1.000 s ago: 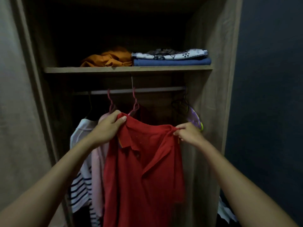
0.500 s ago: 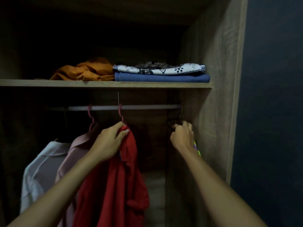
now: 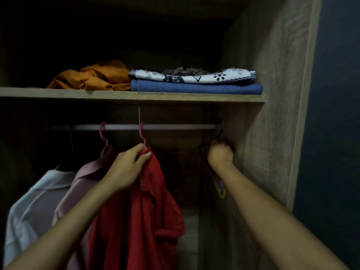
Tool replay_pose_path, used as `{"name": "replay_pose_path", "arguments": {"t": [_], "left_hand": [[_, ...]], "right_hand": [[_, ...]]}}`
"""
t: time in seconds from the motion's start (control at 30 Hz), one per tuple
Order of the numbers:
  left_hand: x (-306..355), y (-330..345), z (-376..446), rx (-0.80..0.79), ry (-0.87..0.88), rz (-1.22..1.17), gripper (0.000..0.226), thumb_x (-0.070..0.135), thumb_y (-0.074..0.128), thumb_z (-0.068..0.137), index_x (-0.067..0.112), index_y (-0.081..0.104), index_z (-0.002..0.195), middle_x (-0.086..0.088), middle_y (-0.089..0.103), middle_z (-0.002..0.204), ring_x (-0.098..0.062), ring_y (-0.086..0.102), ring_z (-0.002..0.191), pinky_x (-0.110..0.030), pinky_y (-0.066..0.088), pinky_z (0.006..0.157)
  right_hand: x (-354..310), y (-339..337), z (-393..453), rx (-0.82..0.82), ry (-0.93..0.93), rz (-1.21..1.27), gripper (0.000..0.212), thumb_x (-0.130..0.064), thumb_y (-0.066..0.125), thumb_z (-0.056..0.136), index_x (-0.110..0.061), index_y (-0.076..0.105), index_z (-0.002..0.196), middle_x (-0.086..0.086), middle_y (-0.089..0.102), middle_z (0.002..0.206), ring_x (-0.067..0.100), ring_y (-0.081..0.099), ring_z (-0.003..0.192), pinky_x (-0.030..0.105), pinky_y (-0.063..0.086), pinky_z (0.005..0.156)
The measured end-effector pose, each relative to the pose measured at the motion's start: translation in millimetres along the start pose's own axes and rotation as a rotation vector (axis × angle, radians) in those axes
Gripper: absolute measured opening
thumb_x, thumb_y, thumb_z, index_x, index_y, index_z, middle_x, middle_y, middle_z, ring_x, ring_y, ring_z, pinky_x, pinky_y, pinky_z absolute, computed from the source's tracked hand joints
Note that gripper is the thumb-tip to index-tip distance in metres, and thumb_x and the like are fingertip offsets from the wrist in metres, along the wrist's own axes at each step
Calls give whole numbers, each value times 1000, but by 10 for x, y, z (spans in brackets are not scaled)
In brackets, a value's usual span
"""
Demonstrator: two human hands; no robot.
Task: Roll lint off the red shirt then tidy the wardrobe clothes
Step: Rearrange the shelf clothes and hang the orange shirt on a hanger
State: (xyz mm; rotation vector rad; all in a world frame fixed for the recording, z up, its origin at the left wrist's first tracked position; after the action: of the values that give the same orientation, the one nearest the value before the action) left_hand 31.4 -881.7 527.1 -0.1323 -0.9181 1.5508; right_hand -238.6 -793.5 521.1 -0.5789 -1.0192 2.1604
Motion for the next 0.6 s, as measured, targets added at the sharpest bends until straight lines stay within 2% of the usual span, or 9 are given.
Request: {"name": "replay_pose_path", "arguments": {"t": [0.2,0.33,0.37,0.4,0.43,0.47,0.5,0.53,0.6], "left_hand": [[48,14,20,6,6,-15,22,26,51,96,30,49,74,11,56,68,3,51,65,-15,37,63],[60,-13,6,4,8,9,16,26,51,96,24,53,81,9,58,70,0,53,68,-24,36,65],[52,-25,1,5,5,15,15,26,51,96,23,53,82,9,59,71,-2,54,70,-26,37,66],[48,-40,-7,8,1,23,14,27,51,96,22,54,83,8,59,72,-4,55,71,-27,38,67],[43,-59,-18,11,-3,34,14,27,51,96,21,55,84,7,60,73,-6,56,72,-29,39,69],[41,-80,-32,15,-6,41,14,27,51,96,20,55,84,7,61,74,-6,57,73,-30,40,69],[42,-104,-48,20,-9,41,14,27,51,96,19,55,85,6,61,74,-6,57,73,-30,41,70],[42,-127,-67,24,-13,39,14,27,52,95,18,56,85,5,61,74,-6,57,72,-31,41,70],[43,-174,-107,25,-24,46,15,26,52,95,16,56,86,3,62,76,-9,58,74,-31,41,71]], "right_hand": [[52,102,188,-133,107,272,36,-15,48,94,-6,56,127,20,58,130,35,58,119,41,51,91],[35,186,291,-258,139,502,41,-22,46,95,-6,52,133,19,51,138,35,53,123,37,47,96],[0,187,306,-267,140,624,33,-20,44,97,-6,57,124,19,55,132,34,57,114,32,48,91],[-31,190,314,-270,150,786,23,-19,44,98,-8,63,106,19,61,115,30,62,95,24,50,77],[-59,190,290,-282,192,971,23,-18,43,99,-13,60,83,14,62,89,20,59,69,16,47,57],[-73,221,258,-316,256,1140,32,-20,43,100,-16,50,69,7,58,64,12,49,48,14,37,38],[-96,278,217,-394,327,1287,38,-22,41,100,-16,44,62,0,47,44,9,40,33,13,27,29],[-124,336,184,-473,379,1403,39,-22,39,98,-16,40,59,-4,37,34,7,32,24,10,21,27],[-193,362,113,-617,443,1549,35,-17,36,93,-16,35,59,-6,30,31,6,25,21,7,18,29]]}}
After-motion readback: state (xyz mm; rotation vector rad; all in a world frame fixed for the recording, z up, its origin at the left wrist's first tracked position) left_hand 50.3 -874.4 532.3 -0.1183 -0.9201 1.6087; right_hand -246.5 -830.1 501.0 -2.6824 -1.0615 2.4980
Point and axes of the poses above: each hand's wrist, its own z-axis towards the middle knuckle, its own y-axis out of the palm, x = y × z, the point moved 8 cm from there along z, towards the middle knuckle
